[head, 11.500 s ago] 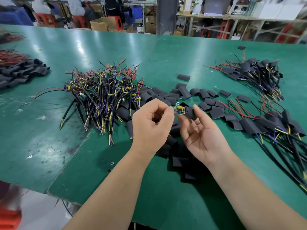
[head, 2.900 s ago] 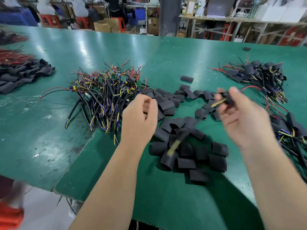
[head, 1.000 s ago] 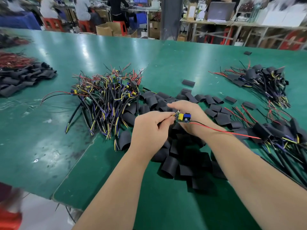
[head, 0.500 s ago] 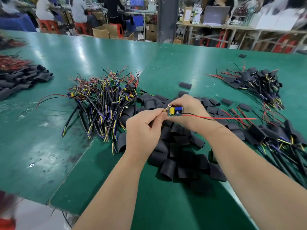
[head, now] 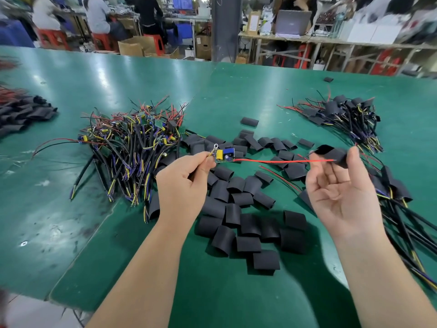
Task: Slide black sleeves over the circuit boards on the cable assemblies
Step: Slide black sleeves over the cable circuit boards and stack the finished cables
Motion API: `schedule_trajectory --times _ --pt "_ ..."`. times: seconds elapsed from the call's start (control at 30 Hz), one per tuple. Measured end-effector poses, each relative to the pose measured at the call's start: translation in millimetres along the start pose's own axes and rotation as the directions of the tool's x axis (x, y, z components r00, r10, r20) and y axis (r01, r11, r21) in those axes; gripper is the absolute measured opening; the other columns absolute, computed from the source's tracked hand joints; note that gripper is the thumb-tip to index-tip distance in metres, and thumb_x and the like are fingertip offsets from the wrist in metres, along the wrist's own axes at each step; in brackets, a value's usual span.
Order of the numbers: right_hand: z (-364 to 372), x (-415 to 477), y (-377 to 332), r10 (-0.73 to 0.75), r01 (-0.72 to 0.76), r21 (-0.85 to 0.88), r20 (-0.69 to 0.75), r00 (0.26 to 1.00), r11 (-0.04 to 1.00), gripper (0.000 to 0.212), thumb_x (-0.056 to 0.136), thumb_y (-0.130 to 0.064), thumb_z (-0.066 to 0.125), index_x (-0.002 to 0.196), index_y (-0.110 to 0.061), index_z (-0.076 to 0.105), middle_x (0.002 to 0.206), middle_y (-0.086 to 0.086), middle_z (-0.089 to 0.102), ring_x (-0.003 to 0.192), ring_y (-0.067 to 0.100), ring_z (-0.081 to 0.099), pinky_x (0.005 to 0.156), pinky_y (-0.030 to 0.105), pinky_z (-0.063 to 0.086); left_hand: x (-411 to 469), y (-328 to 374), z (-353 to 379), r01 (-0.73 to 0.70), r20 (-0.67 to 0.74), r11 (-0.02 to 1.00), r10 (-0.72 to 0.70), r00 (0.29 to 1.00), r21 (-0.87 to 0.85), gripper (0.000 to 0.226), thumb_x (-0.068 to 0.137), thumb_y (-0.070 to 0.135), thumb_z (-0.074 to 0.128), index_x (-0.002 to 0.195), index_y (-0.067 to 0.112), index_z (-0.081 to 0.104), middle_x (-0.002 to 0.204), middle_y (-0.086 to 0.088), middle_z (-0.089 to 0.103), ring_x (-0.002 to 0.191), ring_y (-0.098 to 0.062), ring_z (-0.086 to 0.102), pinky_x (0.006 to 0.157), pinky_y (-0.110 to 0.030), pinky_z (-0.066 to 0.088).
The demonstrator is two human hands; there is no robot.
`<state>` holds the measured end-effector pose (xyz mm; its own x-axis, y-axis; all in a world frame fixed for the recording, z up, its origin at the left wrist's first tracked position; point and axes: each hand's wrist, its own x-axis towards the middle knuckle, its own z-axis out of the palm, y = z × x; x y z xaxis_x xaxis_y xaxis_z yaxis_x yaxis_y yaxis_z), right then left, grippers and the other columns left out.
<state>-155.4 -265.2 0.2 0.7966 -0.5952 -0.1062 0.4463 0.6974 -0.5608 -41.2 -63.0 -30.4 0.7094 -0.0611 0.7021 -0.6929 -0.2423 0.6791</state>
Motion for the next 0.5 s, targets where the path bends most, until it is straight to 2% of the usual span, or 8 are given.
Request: schedule_trajectory --times 0.13,0.2,0.27,0.5 --pt "9 -2 5 -0.004 0.004 0.009 0.014 1.0 1.0 0.031 0.087 -0.031 0.06 0.091 0.0 0.061 0.078 0.011 0.069 0.081 0.017 0.072 0.069 0.021 0.055 0 -1 -1 -0.02 0.009 1.0 0.02 1.0 -0.001 0.018 0.091 0.015 0.06 0.096 0.007 0.075 0.078 0.013 0.067 0.071 0.0 0.061 0.067 -0.018 0.048" --pt "9 -4 5 0.016 -0.018 0.024 0.077 0.997 1.0 0.035 0.086 -0.032 0.059 0.1 0.0 0.06 0.084 0.01 0.067 0.075 0.014 0.069 0.066 0.02 0.054 0 -1 0 -0.021 0.009 1.0 0.021 1.0 0.0 0.019 0.092 0.017 0.059 0.096 0.007 0.075 0.078 0.016 0.065 0.07 0.005 0.059 0.066 -0.012 0.044" --pt "9 -5 4 0.041 -0.04 -0.012 0.149 0.988 0.999 0.042 0.082 -0.036 0.059 0.107 -0.002 0.061 0.089 0.006 0.067 0.077 0.011 0.067 0.065 0.018 0.053 1 -1 -1 -0.013 0.007 1.0 0.013 1.0 -0.004 0.02 0.092 0.017 0.058 0.097 0.006 0.074 0.078 0.016 0.065 0.069 0.009 0.056 0.066 -0.008 0.04" --pt "15 -12 3 0.07 -0.057 -0.061 0.258 0.964 0.997 0.044 0.084 -0.039 0.053 0.112 -0.005 0.06 0.088 0.0 0.066 0.079 0.008 0.064 0.069 0.015 0.052 1 1 -2 0.018 -0.002 1.0 -0.018 1.0 -0.023 0.02 0.093 0.02 0.058 0.098 0.01 0.074 0.078 0.023 0.063 0.066 0.01 0.055 0.063 -0.006 0.037"
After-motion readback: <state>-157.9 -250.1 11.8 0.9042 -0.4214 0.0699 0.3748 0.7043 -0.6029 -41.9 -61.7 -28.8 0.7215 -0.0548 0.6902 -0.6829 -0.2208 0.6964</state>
